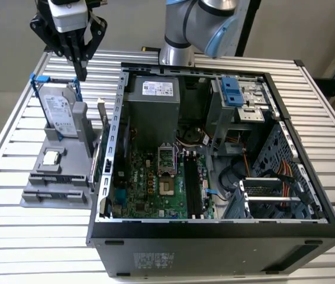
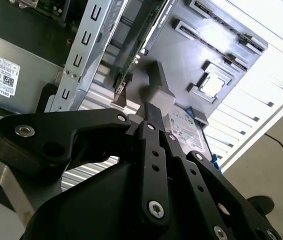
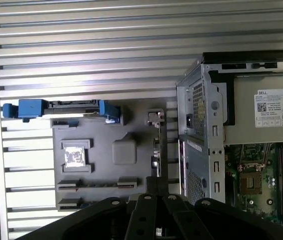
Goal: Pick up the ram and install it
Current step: 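Reach for the ram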
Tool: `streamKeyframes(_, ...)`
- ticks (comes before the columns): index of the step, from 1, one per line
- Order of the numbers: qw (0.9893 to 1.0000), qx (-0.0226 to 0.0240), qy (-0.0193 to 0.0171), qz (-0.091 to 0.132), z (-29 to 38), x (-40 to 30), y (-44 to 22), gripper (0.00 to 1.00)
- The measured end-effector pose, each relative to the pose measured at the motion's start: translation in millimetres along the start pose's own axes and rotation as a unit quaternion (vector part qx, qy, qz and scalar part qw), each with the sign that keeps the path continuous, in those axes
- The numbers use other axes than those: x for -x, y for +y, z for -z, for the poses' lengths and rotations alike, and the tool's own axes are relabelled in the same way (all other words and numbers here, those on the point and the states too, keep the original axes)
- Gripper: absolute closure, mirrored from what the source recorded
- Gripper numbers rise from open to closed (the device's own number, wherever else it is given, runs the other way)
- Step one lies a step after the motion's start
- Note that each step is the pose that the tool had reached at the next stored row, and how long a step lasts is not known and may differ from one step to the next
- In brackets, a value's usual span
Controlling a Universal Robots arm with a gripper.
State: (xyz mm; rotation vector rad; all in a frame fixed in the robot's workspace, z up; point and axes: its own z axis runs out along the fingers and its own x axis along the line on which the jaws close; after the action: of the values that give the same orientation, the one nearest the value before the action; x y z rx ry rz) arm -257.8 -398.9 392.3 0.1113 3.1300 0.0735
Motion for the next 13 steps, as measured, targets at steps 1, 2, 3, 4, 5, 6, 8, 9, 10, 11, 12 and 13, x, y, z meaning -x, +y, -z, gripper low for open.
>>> streamKeyframes(1, 1.0000, 0.0000, 0.0000, 0.000, 0.0, -1.1, -0.1, 1.00)
streamKeyframes(2, 1.0000, 0.0000, 0.0000, 0.000, 0.0, -2.2, -0.1, 1.00)
streamKeyframes(3, 1.0000, 0.0000, 0.0001, 0.000, 0.1, -3.0, -0.2, 1.00)
streamKeyframes(4, 1.0000, -0.0001, 0.0001, 0.000, 0.1, -3.9, -0.3, 1.00)
streamKeyframes(5, 1.0000, 0.0000, 0.0000, 0.000, 0.0, -4.6, -0.3, 1.00)
streamKeyframes(6, 1.0000, 0.0000, 0.0001, 0.000, 0.0, -5.2, -0.3, 1.00)
streamKeyframes(8, 1.0000, 0.0000, 0.0001, 0.000, 0.0, -7.0, -0.5, 1.00)
streamKeyframes(9, 1.0000, 0.0000, 0.0001, 0.000, 0.0, -8.1, -0.6, 1.00)
streamKeyframes(10, 1.0000, 0.0000, 0.0001, 0.000, -0.1, -9.0, -0.6, 1.00)
streamKeyframes(11, 1.0000, 0.0000, 0.0001, 0.000, -0.1, -9.6, -0.7, 1.00)
streamKeyframes(12, 1.0000, 0.0000, 0.0001, 0.000, -0.2, -10.0, -0.7, 1.00)
streamKeyframes(13, 1.0000, 0.0000, 0.0002, 0.000, -0.1, -10.4, -0.7, 1.00)
